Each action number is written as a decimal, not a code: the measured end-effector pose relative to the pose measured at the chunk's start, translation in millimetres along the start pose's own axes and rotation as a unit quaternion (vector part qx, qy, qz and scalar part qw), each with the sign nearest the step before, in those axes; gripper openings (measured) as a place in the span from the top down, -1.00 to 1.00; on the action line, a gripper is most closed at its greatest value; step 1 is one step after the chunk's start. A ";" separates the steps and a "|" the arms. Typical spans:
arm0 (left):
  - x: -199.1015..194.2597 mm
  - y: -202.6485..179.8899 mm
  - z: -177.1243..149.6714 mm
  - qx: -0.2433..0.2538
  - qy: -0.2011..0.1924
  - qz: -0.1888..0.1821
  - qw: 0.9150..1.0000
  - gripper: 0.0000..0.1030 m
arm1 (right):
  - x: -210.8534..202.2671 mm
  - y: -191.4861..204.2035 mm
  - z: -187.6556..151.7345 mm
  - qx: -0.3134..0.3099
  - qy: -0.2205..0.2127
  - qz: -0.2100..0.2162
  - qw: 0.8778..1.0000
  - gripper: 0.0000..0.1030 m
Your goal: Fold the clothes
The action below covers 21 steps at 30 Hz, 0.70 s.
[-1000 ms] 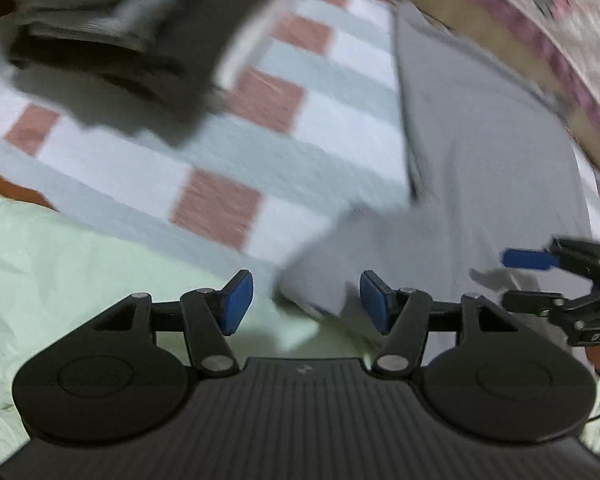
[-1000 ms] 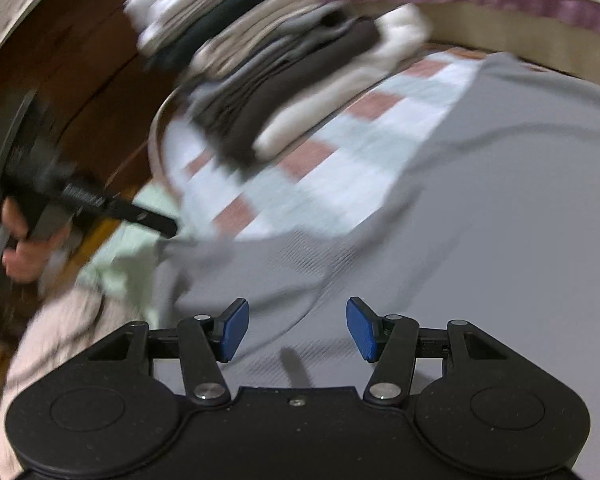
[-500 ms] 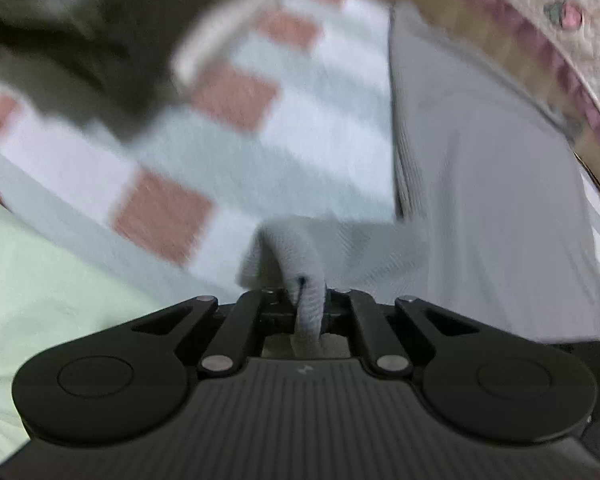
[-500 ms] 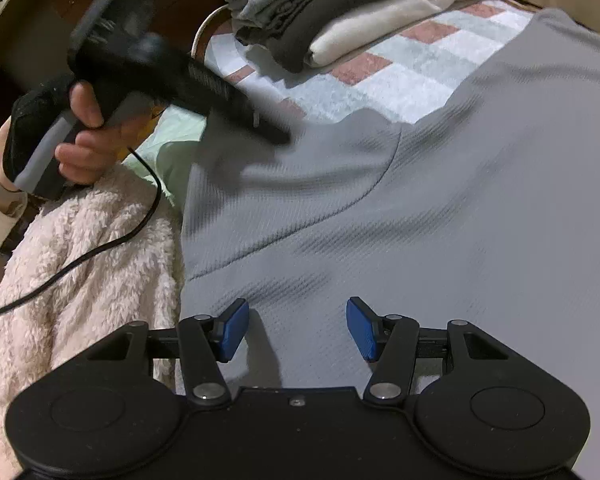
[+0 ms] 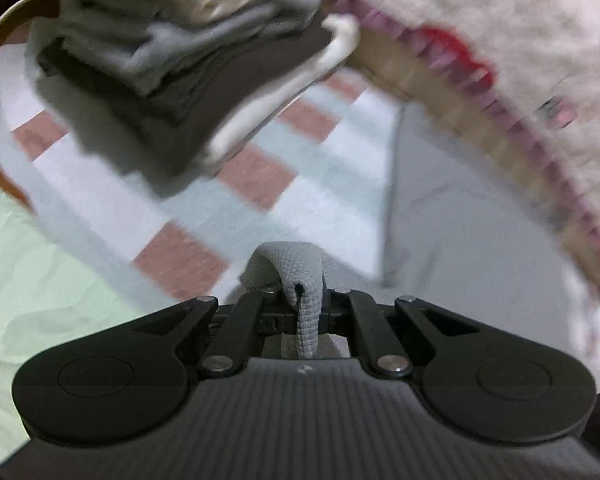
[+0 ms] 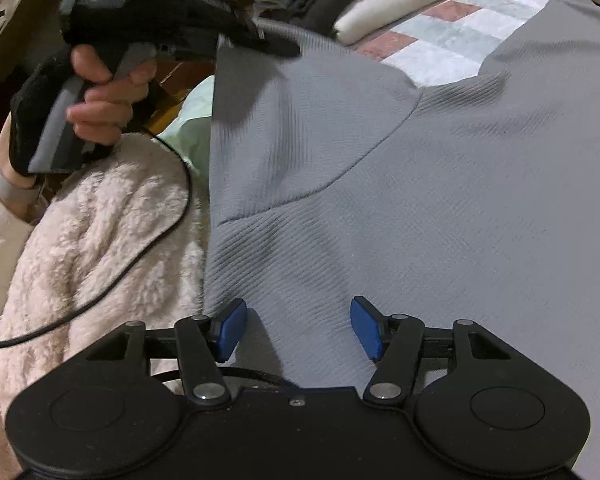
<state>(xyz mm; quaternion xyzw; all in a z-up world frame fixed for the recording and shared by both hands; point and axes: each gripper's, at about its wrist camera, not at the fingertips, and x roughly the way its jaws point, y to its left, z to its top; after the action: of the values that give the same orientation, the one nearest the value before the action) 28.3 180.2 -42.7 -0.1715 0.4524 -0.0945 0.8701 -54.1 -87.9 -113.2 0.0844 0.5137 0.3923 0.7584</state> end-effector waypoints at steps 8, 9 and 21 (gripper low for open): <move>23.0 -111.1 15.8 0.106 0.054 -0.202 0.972 0.91 | -63.8 -55.0 -25.1 0.151 -0.111 0.070 0.980 -0.23; 39.3 -133.9 6.7 0.129 0.084 -0.234 0.960 0.90 | -78.2 -73.1 -31.6 0.198 -0.145 0.061 0.967 -0.23; 104.9 -122.2 1.5 0.156 0.112 -0.132 0.972 0.22 | -124.1 -143.2 -95.1 0.417 -0.239 -0.074 0.874 -0.26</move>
<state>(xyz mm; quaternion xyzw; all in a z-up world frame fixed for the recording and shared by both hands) 88.4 34.2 -74.2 -0.0802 0.4996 -0.2968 0.8099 -82.1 -295.7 -144.3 0.4452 0.4378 0.0525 0.7793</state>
